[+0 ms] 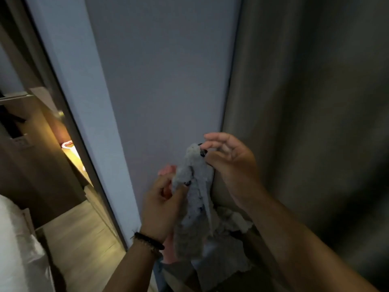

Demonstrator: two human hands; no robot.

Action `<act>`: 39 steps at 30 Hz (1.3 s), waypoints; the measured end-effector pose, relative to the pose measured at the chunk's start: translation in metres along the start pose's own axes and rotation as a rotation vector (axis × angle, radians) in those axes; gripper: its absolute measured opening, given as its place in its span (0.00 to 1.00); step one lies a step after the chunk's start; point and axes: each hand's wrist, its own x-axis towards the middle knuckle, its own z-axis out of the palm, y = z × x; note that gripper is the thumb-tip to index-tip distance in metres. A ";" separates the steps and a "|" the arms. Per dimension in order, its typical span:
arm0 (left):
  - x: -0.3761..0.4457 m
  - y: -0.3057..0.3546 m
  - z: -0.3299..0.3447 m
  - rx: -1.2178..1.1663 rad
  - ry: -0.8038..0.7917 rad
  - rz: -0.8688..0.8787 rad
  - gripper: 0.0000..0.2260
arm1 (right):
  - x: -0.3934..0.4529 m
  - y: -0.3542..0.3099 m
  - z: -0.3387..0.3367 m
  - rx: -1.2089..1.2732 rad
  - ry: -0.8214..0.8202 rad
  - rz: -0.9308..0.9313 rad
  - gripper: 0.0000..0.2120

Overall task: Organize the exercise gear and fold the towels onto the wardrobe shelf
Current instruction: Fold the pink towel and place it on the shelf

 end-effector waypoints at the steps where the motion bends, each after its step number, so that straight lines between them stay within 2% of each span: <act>1: -0.001 -0.001 -0.006 -0.001 0.051 -0.002 0.09 | -0.002 0.004 0.006 -0.005 0.003 -0.008 0.17; 4: -0.001 0.000 -0.030 -0.153 0.147 -0.097 0.05 | -0.014 0.028 0.030 -0.102 -0.058 0.027 0.24; 7: 0.005 0.000 -0.061 -0.282 0.202 -0.171 0.08 | -0.024 0.052 0.059 -0.177 -0.187 0.177 0.30; 10: 0.011 -0.002 -0.095 -0.313 0.240 -0.190 0.08 | -0.029 0.070 0.094 -0.168 -0.286 0.242 0.24; 13: 0.018 -0.010 -0.124 -0.303 0.296 -0.208 0.08 | -0.025 0.078 0.129 -0.217 -0.264 0.213 0.08; 17: 0.029 -0.039 -0.166 -0.267 0.398 -0.255 0.10 | -0.014 0.089 0.170 -0.146 -0.221 0.255 0.12; 21: 0.042 -0.064 -0.209 -0.191 0.479 -0.273 0.18 | -0.010 0.113 0.207 -0.077 -0.194 0.383 0.07; 25: 0.057 -0.085 -0.249 -0.073 0.522 -0.277 0.21 | -0.006 0.140 0.246 -0.085 -0.119 0.424 0.09; 30: 0.071 -0.122 -0.286 0.102 0.482 -0.411 0.08 | 0.020 0.156 0.294 -0.119 -0.100 0.387 0.11; 34: 0.090 -0.146 -0.307 0.091 0.518 -0.469 0.09 | 0.042 0.172 0.328 -0.131 -0.182 0.347 0.10; 39: 0.132 -0.173 -0.331 0.097 0.571 -0.472 0.09 | 0.075 0.209 0.370 -0.191 -0.174 0.331 0.21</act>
